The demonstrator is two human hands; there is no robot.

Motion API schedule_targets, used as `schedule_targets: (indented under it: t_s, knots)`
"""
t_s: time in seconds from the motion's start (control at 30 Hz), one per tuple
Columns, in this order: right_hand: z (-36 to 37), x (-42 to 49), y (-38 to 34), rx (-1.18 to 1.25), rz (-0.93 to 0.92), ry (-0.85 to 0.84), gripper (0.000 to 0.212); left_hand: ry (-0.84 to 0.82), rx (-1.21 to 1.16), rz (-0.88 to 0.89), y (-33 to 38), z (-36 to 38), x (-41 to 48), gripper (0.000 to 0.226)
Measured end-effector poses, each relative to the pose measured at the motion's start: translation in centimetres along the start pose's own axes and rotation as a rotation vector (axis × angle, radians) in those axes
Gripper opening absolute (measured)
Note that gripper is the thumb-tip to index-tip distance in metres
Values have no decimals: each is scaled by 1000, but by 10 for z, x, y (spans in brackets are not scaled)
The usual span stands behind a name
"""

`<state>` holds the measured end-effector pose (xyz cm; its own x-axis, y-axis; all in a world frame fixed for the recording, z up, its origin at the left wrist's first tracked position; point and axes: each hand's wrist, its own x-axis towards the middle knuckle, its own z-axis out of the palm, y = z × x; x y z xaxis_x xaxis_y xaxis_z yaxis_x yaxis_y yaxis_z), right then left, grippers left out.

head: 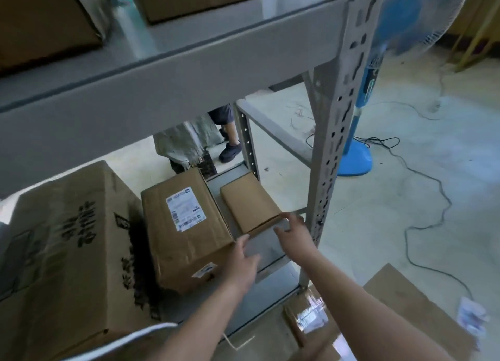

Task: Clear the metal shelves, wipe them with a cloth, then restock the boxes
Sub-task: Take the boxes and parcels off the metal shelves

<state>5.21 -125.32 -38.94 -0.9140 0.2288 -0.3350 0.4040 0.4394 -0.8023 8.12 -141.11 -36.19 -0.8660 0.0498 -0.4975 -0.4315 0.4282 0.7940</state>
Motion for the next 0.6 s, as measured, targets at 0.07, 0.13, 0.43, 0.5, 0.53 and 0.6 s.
schedule_targets:
  t_s: [0.07,0.13,0.43,0.5,0.53,0.6]
  knots:
    - [3,19,-4,-16,-27,-23,43,7,7,-13,2,8,20,58]
    - [6,33,-6,-10,-44,-22,42,18,-9,-46,3,13,33,61]
    - [22,28,-53,63,-146,-111,41,66,-83,23,25,-7,16,53]
    - [25,22,-72,69,-198,-112,41,95,-136,55,34,-19,4,45]
    - [26,19,-82,74,-213,-119,41,114,-162,68,38,-26,-2,42]
    - [30,12,-103,84,-218,-136,41,188,-212,94,41,-44,-15,43]
